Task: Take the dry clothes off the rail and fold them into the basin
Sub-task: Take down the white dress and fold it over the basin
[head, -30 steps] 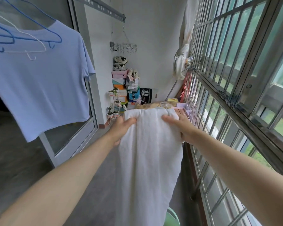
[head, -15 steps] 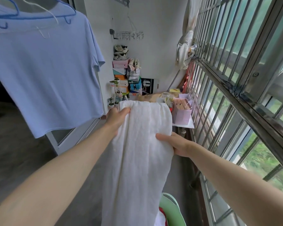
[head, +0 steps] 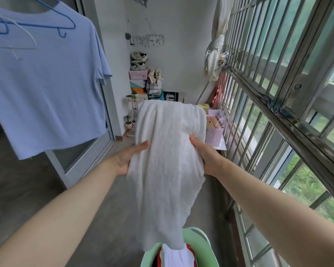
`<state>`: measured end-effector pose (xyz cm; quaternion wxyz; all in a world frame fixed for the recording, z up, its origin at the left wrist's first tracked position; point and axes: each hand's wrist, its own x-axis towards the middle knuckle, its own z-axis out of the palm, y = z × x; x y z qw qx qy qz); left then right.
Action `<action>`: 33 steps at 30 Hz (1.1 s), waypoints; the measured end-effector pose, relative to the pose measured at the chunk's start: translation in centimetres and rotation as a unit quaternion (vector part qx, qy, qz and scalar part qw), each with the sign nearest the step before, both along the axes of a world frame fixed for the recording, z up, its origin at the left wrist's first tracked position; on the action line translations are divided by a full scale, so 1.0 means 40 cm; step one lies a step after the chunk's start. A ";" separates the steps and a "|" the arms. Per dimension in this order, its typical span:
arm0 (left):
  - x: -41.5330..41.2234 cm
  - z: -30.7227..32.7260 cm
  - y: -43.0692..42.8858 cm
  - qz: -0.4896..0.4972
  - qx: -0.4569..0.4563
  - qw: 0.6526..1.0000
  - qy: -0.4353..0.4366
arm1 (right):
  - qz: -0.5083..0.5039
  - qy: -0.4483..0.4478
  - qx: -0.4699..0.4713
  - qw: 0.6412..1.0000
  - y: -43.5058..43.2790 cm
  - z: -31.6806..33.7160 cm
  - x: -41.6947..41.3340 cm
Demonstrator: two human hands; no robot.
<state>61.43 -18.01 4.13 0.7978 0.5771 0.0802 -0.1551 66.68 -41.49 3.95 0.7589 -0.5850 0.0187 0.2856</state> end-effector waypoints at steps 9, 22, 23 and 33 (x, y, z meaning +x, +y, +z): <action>0.007 -0.024 -0.059 0.048 0.043 0.997 -0.036 | -0.010 0.033 -0.056 0.998 -0.017 0.011 0.011; 0.046 -0.069 -0.080 0.173 0.153 0.968 -0.096 | 0.067 -0.324 -0.201 0.922 -0.032 -0.035 -0.005; 0.050 -0.073 -0.080 0.182 0.174 0.963 -0.101 | 0.087 -0.372 -0.241 0.892 -0.029 -0.035 -0.010; 0.044 -0.044 -0.073 0.134 0.262 0.940 -0.173 | 0.060 -0.470 -0.468 0.746 0.010 -0.054 -0.001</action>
